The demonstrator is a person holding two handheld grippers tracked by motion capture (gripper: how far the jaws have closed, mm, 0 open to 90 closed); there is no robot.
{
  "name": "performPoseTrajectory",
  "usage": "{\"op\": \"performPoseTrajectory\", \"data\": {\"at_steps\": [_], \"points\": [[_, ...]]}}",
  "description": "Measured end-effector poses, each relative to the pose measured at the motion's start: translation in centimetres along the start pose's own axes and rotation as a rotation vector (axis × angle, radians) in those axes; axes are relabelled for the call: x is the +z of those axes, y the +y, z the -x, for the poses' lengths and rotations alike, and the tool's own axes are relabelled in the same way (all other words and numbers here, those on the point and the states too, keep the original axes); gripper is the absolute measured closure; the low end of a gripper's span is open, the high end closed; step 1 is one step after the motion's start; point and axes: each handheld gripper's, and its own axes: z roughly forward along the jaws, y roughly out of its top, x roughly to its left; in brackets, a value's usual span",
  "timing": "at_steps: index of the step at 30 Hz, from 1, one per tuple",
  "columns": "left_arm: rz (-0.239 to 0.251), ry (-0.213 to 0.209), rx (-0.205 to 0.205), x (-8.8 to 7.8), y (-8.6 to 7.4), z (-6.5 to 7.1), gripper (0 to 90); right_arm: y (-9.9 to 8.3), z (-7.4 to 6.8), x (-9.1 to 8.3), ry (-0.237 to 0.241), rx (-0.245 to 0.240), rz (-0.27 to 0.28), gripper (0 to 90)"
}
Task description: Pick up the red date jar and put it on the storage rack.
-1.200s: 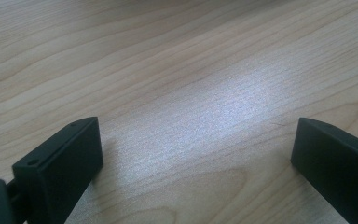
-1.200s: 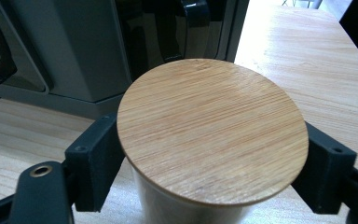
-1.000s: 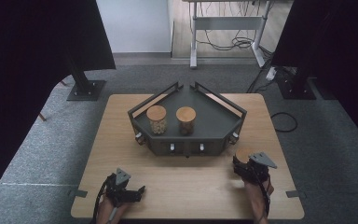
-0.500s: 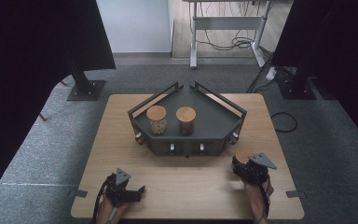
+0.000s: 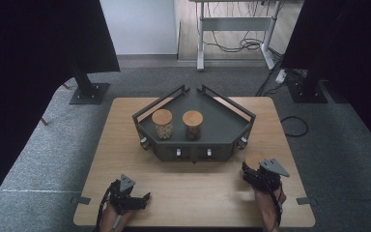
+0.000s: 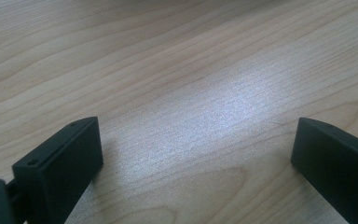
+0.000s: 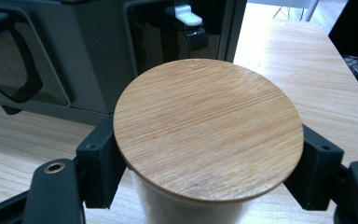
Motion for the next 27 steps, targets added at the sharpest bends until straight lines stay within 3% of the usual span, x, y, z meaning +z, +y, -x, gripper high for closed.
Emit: {"op": "performPoseTrajectory", "data": {"at_steps": [27], "points": [[0.001,-0.001,0.001,0.0,0.0,0.0,1.7,3.0,-0.2,-2.9,0.028,-0.050,0.043,24.8]]}}
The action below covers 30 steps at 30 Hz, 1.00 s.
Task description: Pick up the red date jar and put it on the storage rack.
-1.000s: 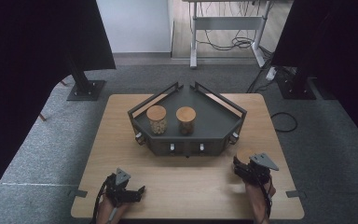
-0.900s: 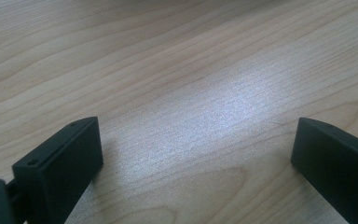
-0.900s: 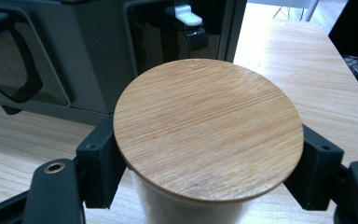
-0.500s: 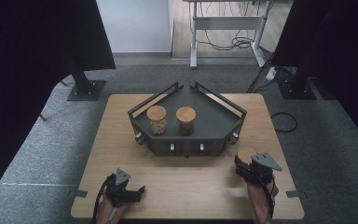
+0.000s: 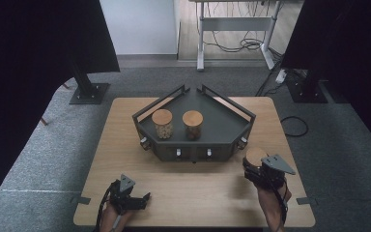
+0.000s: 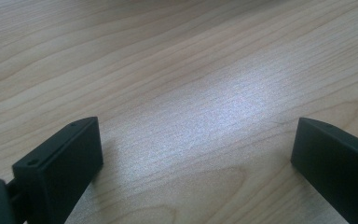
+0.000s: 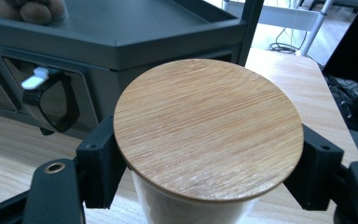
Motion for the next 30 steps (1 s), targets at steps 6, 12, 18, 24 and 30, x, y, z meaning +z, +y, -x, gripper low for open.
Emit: {"op": "performPoseTrajectory", "data": {"at_steps": [6,12,18,24,30], "points": [[0.000,0.000,0.000,0.0,0.0,0.0,1.7,0.8,-0.1,-0.5,0.004,-0.008,0.009,24.8],[0.000,0.000,0.000,0.0,0.0,0.0,1.7,1.8,0.0,-0.8,0.010,-0.016,0.017,24.8],[0.000,0.000,0.000,0.0,0.0,0.0,1.7,2.7,0.0,-1.0,0.012,-0.024,0.020,24.8],[0.000,0.000,-0.001,0.0,0.0,0.0,1.7,3.4,0.1,-1.1,0.021,-0.027,0.021,24.8],[0.000,-0.001,0.001,0.0,0.0,0.0,1.7,4.2,0.2,-1.2,0.031,-0.028,0.028,24.8]]}}
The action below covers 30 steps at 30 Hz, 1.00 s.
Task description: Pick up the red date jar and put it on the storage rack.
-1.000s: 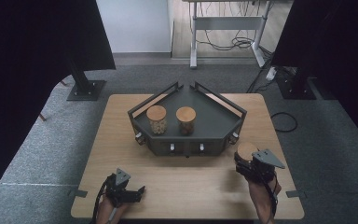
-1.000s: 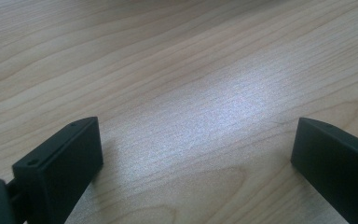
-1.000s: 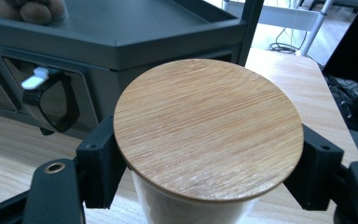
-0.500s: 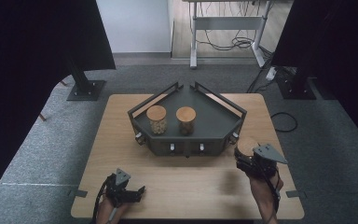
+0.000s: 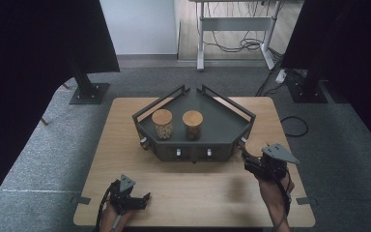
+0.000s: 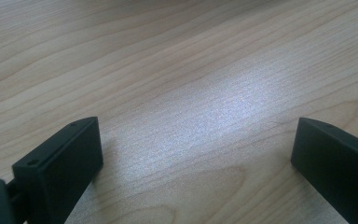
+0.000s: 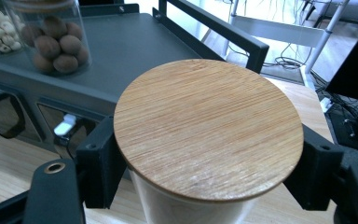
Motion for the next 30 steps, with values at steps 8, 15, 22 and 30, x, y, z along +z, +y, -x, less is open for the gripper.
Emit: {"op": "performPoseTrajectory", "data": {"at_steps": [8,15,22,30], "points": [[-0.002,-0.001,0.001,0.0,0.0,0.0,1.7,1.2,0.0,0.3,0.019,0.001,0.008,24.8],[-0.003,-0.003,0.002,0.0,0.0,0.0,1.7,2.2,-0.2,0.8,0.025,-0.008,0.009,24.8],[-0.001,-0.004,0.002,0.0,0.0,0.0,1.7,3.1,-0.4,1.4,0.030,-0.015,0.008,24.8],[0.000,-0.004,0.002,0.0,0.0,0.0,1.7,4.0,-0.5,2.2,0.034,-0.018,0.010,24.8]]}}
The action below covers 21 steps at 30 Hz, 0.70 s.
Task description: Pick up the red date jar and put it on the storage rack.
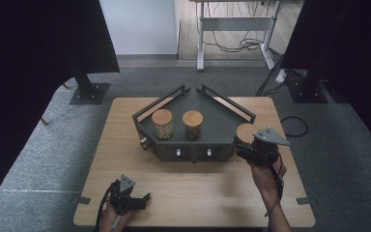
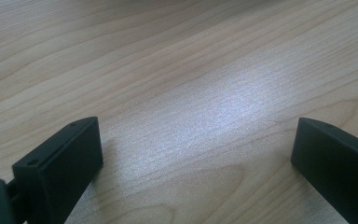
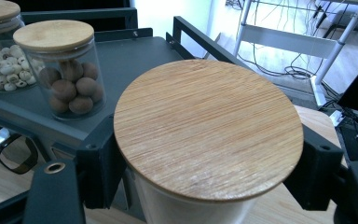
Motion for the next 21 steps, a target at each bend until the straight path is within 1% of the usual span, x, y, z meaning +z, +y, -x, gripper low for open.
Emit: {"op": "performPoseTrajectory", "data": {"at_steps": [21], "points": [[-0.001,-0.001,0.002,0.0,0.0,0.0,1.7,1.8,-0.6,2.7,0.008,-0.007,0.006,24.8]]}}
